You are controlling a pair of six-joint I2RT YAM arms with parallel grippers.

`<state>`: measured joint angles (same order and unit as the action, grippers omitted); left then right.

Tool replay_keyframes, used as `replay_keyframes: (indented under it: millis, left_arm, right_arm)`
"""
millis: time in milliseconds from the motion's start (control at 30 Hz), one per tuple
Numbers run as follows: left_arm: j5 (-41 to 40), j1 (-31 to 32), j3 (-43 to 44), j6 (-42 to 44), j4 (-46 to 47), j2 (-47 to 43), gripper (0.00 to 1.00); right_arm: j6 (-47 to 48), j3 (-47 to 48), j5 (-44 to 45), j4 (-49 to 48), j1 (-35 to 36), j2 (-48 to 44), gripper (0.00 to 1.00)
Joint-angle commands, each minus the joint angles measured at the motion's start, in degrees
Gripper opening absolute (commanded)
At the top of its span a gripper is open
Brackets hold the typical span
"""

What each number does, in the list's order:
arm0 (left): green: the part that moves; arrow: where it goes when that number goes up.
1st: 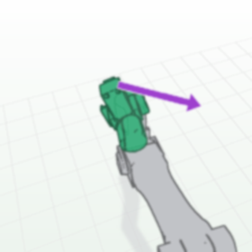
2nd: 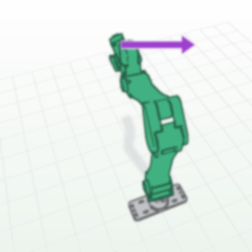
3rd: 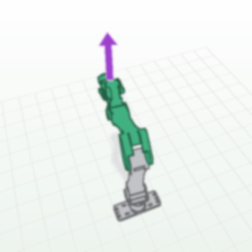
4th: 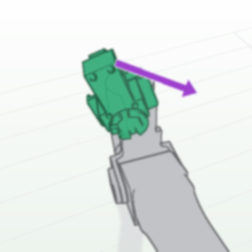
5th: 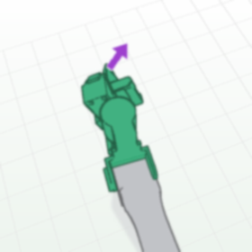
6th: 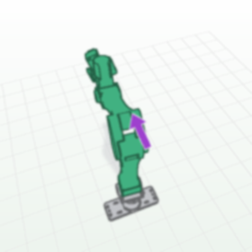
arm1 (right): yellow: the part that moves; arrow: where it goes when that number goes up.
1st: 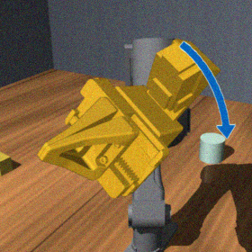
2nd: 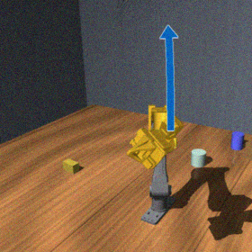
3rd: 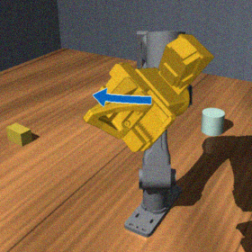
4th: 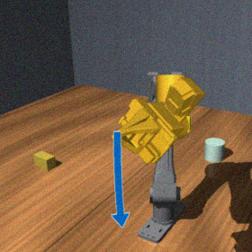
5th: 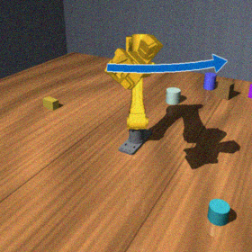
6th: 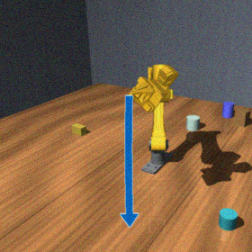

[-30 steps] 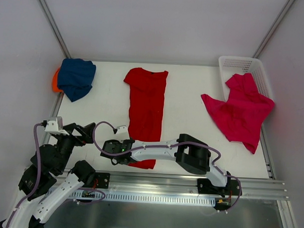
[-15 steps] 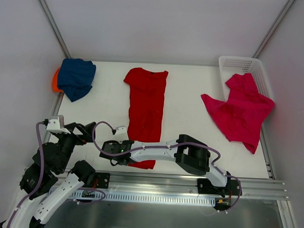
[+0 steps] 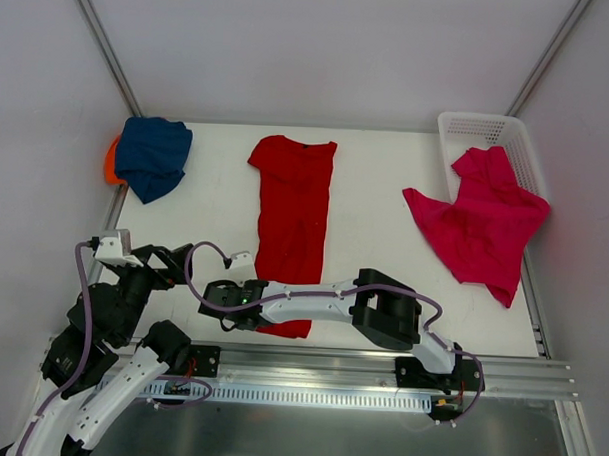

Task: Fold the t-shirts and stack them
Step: Rotate the tshirt 90 degrees

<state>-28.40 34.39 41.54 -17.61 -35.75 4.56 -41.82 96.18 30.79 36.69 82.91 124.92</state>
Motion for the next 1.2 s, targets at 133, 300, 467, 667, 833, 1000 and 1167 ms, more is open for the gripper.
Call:
replay_keyframes:
  millis: [133,300,467,667,833,1000,1167]
  left_arm:
    - [2.3,-1.2,1.0,-0.2,2.3,1.7,0.99]
    - [3.2,-2.1,1.0,-0.1,2.7,2.1,0.99]
    - [4.3,-3.0,0.9,0.0,3.0,2.6,0.99]
    - [4.9,-3.7,0.8,0.2,3.2,2.9,0.99]
    - [5.0,-3.8,0.7,0.4,3.2,2.9,0.99]
    - [5.3,-3.7,0.7,0.6,3.3,3.0,0.99]
    - [5.4,-3.7,0.7,0.6,3.4,3.2,0.99]
  right_arm:
    - [1.3,2.9,0.9,0.8,0.7,-2.1,0.30]
    - [1.9,3.7,0.9,0.8,0.9,-2.1,0.26]
    - [2.7,5.0,0.6,0.8,1.2,-2.1,0.18]
    - [3.2,5.2,0.7,0.8,1.5,-2.4,0.12]
    - [2.8,3.9,0.9,0.8,1.5,-3.0,0.01]
    - [1.5,0.8,3.3,1.9,1.7,-5.3,0.00]
    - [-1.4,-4.1,5.6,3.9,1.9,-9.3,0.01]
